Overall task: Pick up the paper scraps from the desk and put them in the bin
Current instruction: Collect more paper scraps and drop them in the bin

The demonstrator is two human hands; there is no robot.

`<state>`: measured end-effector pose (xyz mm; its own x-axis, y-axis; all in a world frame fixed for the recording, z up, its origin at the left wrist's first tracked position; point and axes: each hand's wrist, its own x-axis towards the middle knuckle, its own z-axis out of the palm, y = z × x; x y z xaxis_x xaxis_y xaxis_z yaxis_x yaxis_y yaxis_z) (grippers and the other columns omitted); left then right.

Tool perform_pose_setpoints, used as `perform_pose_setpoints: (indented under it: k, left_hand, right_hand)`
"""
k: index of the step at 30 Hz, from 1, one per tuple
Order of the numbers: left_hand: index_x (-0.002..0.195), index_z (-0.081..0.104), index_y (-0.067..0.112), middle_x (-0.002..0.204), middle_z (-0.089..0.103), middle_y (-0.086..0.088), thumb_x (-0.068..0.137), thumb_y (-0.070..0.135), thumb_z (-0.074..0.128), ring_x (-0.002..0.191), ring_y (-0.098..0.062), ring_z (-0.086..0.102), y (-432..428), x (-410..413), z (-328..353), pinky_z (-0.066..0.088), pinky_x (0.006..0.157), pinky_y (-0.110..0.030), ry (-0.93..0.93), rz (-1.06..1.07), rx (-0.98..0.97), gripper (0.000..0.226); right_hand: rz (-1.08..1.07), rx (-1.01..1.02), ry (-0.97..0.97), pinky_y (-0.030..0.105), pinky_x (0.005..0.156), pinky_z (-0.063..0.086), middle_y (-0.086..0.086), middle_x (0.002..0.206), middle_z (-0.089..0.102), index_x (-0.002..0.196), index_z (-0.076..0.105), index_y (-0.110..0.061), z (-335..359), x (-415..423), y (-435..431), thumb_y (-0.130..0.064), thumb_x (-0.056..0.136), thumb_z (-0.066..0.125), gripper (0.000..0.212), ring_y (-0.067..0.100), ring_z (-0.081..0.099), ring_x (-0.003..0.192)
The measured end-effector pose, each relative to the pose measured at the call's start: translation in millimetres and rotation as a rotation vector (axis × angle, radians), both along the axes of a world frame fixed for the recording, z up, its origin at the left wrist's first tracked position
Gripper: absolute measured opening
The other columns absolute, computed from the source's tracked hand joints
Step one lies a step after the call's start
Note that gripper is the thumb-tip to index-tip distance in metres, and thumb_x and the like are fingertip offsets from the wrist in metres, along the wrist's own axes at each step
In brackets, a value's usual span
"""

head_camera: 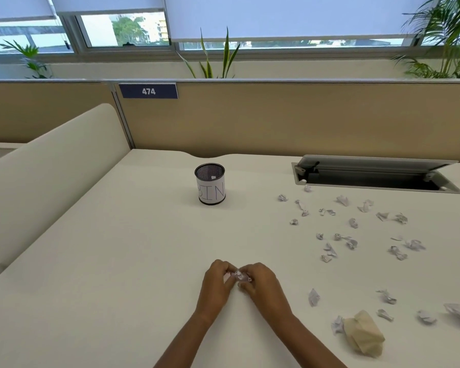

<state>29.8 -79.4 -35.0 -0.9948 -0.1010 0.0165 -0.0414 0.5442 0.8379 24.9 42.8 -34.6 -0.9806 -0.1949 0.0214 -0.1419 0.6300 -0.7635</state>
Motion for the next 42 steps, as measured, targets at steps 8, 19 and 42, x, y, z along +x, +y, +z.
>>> perform_pose_setpoints:
  k: [8, 19, 42]
  left_hand:
    - [0.091, 0.069, 0.009, 0.065, 0.059, -0.004, 0.09, 0.005, 0.058, 0.053, -0.01, 0.048, -14, -16, 9, 0.042, 0.046, -0.01, -0.188, 0.072, 0.51, 0.012]
    - [0.059, 0.063, -0.001, 0.041, 0.06, -0.009, 0.099, 0.034, 0.033, 0.035, -0.012, 0.058, -12, -72, 57, 0.045, 0.039, -0.016, -0.577, 0.273, 1.674, 0.061]
    - [0.139, 0.031, 0.01, 0.148, 0.028, -0.007, 0.095, 0.017, 0.031, 0.134, -0.02, 0.034, -28, -224, 163, 0.031, 0.11, -0.03, -0.311, 0.595, 1.344, 0.045]
  right_hand:
    - [-0.054, -0.254, -0.122, 0.004, 0.06, 0.045, 0.002, 0.077, 0.072, 0.083, 0.072, -0.009, 20, -33, 0, -0.012, 0.079, 0.069, 0.005, 0.006, 0.063, 0.068]
    - [0.125, 0.23, 0.273, 0.031, 0.078, 0.051, 0.008, 0.104, 0.058, 0.106, 0.064, -0.007, 72, -62, -36, -0.012, 0.09, 0.054, 0.02, 0.021, 0.056, 0.093]
    - [-0.048, 0.239, 0.067, 0.016, 0.108, 0.025, -0.002, 0.149, 0.027, 0.139, 0.032, -0.019, 11, -83, 27, -0.017, 0.096, 0.043, 0.044, 0.008, 0.028, 0.137]
